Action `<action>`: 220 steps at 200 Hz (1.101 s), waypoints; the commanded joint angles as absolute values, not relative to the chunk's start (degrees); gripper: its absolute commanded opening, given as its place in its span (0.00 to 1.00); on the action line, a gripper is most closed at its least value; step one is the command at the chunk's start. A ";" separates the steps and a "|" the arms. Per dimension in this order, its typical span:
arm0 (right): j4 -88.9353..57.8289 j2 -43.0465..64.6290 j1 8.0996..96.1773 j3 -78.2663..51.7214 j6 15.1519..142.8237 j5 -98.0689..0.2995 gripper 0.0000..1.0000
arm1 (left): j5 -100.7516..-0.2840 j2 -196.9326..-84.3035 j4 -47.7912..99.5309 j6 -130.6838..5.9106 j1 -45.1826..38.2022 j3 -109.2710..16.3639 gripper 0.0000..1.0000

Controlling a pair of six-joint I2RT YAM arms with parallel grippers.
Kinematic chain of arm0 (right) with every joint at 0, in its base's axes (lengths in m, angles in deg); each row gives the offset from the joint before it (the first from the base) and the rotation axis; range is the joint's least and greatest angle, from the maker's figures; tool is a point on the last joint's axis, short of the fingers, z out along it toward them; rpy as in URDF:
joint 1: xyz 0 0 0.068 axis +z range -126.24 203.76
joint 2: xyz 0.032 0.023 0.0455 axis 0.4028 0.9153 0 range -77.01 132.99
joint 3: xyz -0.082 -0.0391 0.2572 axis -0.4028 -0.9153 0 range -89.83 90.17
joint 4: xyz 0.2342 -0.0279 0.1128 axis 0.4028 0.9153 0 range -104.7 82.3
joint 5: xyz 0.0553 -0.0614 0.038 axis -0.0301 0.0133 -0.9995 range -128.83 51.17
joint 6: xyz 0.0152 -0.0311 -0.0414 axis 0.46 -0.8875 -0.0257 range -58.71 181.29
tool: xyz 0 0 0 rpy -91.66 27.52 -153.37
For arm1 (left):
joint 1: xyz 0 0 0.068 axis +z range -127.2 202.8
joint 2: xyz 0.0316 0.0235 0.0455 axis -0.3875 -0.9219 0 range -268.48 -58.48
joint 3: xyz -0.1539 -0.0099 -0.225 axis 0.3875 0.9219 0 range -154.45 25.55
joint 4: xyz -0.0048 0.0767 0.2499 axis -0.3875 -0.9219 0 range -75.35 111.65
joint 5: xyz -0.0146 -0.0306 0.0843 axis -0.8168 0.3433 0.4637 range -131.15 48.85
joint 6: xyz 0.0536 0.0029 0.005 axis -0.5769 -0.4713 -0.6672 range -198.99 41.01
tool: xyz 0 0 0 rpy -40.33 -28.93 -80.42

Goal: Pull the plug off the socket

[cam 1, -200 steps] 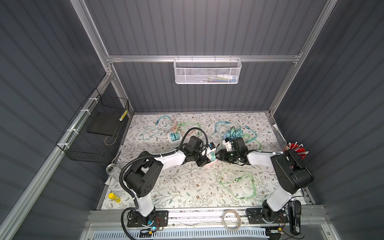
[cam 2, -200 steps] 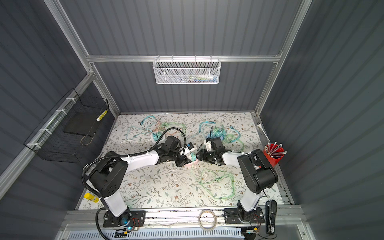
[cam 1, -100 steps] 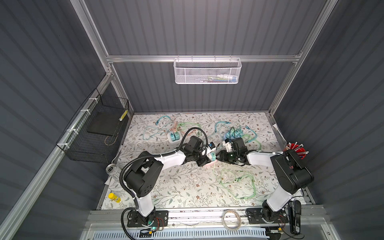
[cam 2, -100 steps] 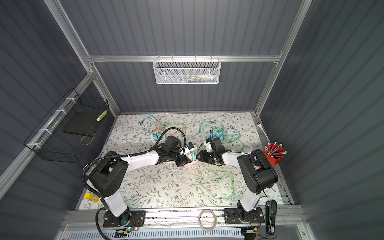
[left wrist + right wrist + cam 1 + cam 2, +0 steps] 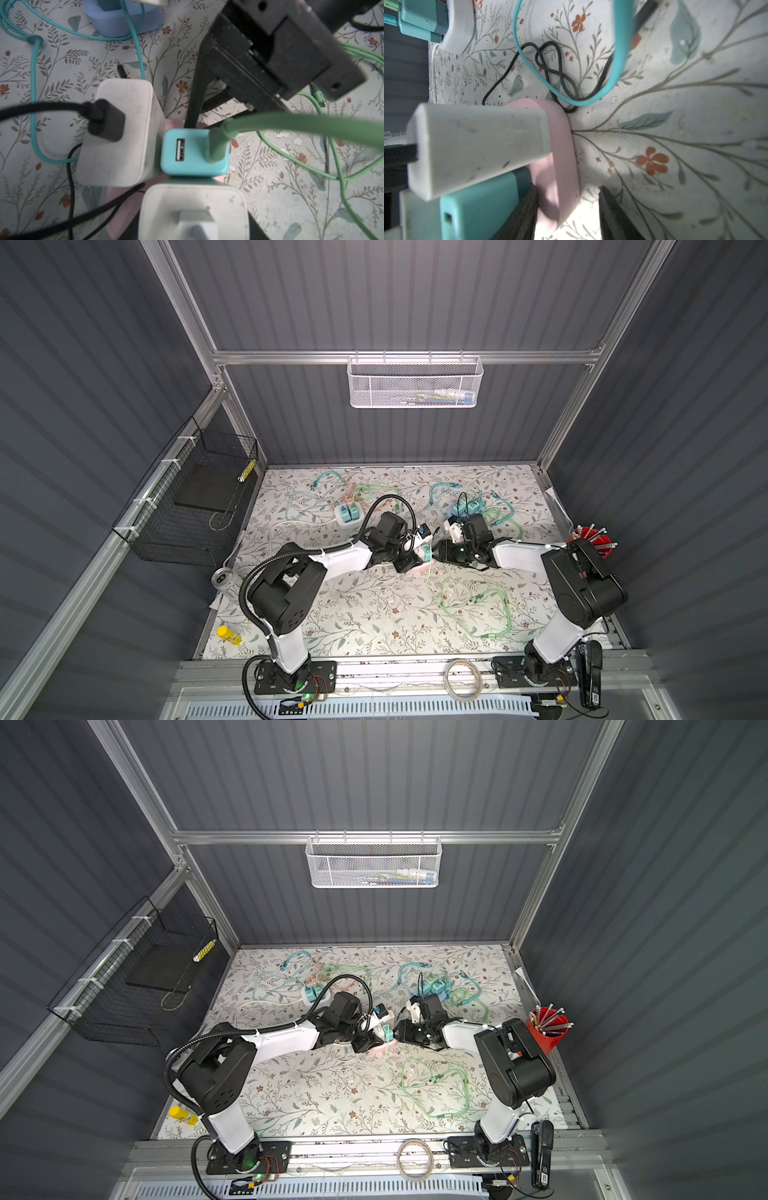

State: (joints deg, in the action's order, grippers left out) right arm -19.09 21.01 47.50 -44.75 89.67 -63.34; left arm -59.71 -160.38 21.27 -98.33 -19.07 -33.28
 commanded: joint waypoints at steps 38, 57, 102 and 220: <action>-12.94 22.80 48.75 -46.99 87.38 -55.82 0.46 | -65.01 -158.75 29.74 -93.96 -20.00 -35.26 0.18; -13.19 22.90 48.75 -47.20 87.30 -55.75 0.46 | -67.91 -159.06 30.29 -92.39 -19.08 -35.28 0.18; -13.47 22.46 48.78 -47.55 87.06 -55.25 0.46 | -63.40 -158.73 26.57 -96.65 -19.64 -34.51 0.16; -13.27 22.52 48.67 -47.59 87.38 -53.58 0.45 | -69.12 -159.47 25.12 -93.24 -17.93 -35.63 0.13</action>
State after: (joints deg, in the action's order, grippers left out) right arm -20.46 20.26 48.36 -45.10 88.10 -58.19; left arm -56.81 -160.27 22.93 -96.69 -20.18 -32.91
